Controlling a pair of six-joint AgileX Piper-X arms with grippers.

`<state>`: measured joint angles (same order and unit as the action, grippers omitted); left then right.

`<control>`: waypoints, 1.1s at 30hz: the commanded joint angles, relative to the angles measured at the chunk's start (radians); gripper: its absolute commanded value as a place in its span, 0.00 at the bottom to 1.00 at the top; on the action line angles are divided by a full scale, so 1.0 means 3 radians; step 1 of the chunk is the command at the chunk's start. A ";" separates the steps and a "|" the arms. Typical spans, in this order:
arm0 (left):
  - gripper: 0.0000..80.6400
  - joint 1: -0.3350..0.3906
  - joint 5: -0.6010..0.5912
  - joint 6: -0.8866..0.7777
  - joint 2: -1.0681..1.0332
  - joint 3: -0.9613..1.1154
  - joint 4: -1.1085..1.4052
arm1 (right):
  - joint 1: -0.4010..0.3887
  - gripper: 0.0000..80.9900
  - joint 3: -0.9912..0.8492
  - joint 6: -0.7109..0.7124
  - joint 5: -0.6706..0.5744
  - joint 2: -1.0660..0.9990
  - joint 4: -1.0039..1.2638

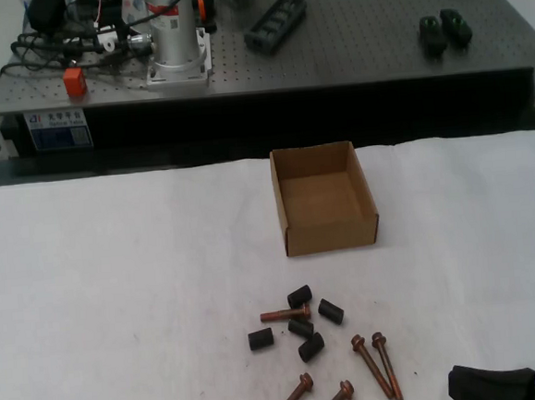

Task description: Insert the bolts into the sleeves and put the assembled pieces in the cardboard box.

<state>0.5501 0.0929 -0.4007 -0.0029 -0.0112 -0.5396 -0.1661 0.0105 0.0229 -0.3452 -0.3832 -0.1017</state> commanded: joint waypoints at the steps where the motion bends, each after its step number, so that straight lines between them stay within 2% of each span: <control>1: 0.01 0.0003 0.0027 -0.0023 0.0010 0.0037 0.0038 | 0.0002 0.01 -0.0035 -0.0006 -0.0009 -0.0016 0.0001; 16: 0.01 0.0003 0.0027 -0.0023 0.0010 0.0037 0.0038 | 0.0002 0.01 -0.0035 -0.0076 0.0016 -0.0014 0.0008; 20: 0.01 0.0003 0.0027 -0.0023 0.0010 0.0037 0.0060 | 0.0002 0.01 -0.0035 -0.0533 -0.0097 -0.0014 0.0210; 23: 0.01 0.0003 0.0027 -0.0137 0.0010 0.0037 0.0116 | 0.0002 0.01 -0.0035 -0.1063 -0.0238 -0.0014 0.0763; 25: 0.01 0.0003 -0.0064 -0.0311 0.0010 0.0037 0.0287 | 0.0002 0.01 -0.0035 -0.1501 -0.0108 -0.0039 0.1216; 27: 0.01 0.0003 -0.0221 -0.0308 0.0010 0.0037 0.0597 | 0.0002 0.01 -0.0035 -0.1741 -0.0053 -0.0120 0.1459; 29: 0.01 0.0003 -0.0258 -0.0283 0.0010 0.0037 0.1002 | 0.0002 0.07 -0.0125 -0.1770 -0.0028 -0.0290 0.1281; 33: 0.05 0.0003 -0.0126 0.0075 0.0010 0.0037 0.1462 | 0.0002 0.31 -0.0649 -0.1526 0.0207 -0.0930 0.0501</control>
<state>0.5501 0.0255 -0.4603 -0.0029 -0.0112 -0.2584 -0.1661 -0.0667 -0.4746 -0.3415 -0.5237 0.1970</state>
